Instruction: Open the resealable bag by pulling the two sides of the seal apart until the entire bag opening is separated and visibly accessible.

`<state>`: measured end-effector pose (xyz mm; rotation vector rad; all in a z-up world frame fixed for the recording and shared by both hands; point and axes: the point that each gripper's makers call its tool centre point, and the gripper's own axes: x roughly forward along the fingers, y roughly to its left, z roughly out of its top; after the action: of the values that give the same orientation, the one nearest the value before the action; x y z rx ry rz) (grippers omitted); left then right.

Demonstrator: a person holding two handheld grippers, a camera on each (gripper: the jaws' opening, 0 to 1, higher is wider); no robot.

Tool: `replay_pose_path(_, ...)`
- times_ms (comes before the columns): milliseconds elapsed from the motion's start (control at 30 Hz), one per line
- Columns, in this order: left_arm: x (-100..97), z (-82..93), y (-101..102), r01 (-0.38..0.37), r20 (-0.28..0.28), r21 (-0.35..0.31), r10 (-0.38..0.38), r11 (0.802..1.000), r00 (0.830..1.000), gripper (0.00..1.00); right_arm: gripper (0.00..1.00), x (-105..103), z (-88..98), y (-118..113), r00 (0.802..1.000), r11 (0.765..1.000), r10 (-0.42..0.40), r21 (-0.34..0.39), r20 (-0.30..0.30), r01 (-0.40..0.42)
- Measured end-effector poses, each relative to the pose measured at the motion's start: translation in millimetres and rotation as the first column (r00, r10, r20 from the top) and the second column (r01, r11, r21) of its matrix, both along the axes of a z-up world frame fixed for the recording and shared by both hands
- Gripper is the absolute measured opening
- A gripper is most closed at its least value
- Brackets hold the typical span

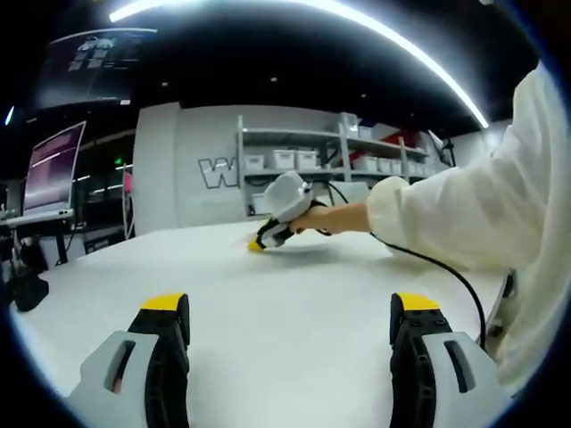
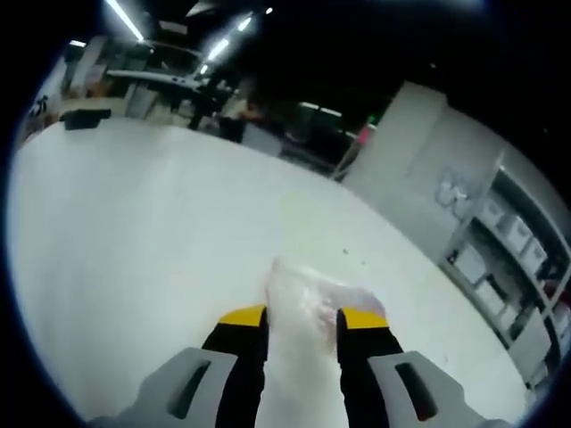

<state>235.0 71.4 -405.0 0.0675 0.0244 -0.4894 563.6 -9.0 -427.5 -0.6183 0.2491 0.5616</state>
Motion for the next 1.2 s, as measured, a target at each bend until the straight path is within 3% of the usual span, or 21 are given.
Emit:
replay_pose_path(233, 0.5, -0.7, 0, 0.000, 0.000, 0.006, 0.000, 1.000, 1.000, 0.92, 0.24, 2, -1.7, 1, 1.000, 1.000, -0.006, 0.019, -0.009, 0.007)
replay_pose_path(367, 0.9, -0.7, 0, 0.001, 0.000, 0.007, -0.001, 1.000, 1.000, 0.92, 0.21, 6, -4.5, -3, 0.997, 0.995, -0.052, 0.080, -0.058, 0.056)
replay_pose_path(433, 1.2, -0.7, 0, 0.000, -0.001, 0.006, 0.000, 1.000, 1.000, 0.91, 0.18, 5, -7.0, -3, 0.993, 0.989, -0.065, 0.124, -0.095, 0.076)
replay_pose_path(667, 1.5, -0.6, 0, 0.000, -0.001, 0.008, 0.000, 1.000, 1.000, 0.91, 0.00, -2, -11.9, -1, 0.992, 0.989, -0.061, 0.130, -0.113, 0.075)
replay_pose_path(800, 1.0, -0.4, 0, 0.002, 0.002, 0.013, -0.002, 1.000, 1.000, 0.91, 0.00, 0, -6.4, -2, 0.998, 0.995, -0.050, 0.089, -0.048, 0.055)
replay_pose_path(1200, 0.5, -1.9, -1, 0.003, 0.001, 0.016, -0.003, 1.000, 1.000, 0.91, 0.00, 11, 12.7, -7, 0.998, 0.995, -0.061, 0.086, 0.024, 0.059)
